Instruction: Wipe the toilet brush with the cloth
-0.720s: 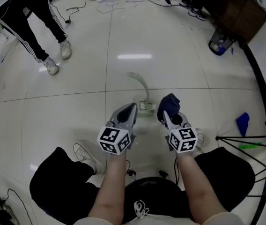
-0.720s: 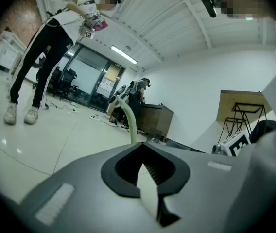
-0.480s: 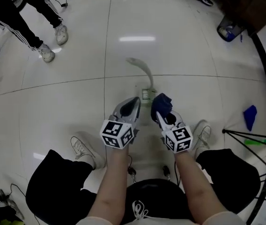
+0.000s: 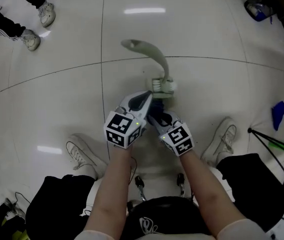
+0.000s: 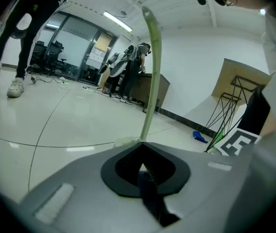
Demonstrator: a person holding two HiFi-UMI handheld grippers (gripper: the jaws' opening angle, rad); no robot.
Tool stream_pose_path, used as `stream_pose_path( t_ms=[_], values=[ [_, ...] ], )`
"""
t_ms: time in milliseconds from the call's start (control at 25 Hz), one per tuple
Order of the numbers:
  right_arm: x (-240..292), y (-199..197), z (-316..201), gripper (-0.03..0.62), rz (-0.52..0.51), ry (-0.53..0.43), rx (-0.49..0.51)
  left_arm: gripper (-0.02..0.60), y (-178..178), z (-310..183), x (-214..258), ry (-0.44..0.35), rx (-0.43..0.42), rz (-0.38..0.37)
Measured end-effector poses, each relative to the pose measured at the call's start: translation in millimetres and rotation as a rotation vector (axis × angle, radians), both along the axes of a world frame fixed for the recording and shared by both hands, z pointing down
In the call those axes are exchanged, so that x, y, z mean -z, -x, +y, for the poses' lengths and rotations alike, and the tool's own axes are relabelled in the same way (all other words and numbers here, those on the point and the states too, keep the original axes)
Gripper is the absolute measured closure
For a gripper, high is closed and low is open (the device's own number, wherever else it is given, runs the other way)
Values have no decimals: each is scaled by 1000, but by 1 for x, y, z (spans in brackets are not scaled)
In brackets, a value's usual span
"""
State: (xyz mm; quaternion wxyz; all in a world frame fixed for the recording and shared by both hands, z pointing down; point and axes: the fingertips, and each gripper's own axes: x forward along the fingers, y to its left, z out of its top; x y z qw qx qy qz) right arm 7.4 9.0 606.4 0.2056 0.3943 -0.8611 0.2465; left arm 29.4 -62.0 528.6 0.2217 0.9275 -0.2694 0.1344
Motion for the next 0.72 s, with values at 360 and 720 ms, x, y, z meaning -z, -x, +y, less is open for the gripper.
stream_pose_path(
  t_ms=[360, 720],
  values=[
    [-28, -25, -27, 528, -179, 180, -230, 575, -9, -12, -24, 64, 23, -28],
    [-34, -55, -26, 525, -205, 223, -329, 575, -9, -10, -24, 93, 40, -19]
  ],
)
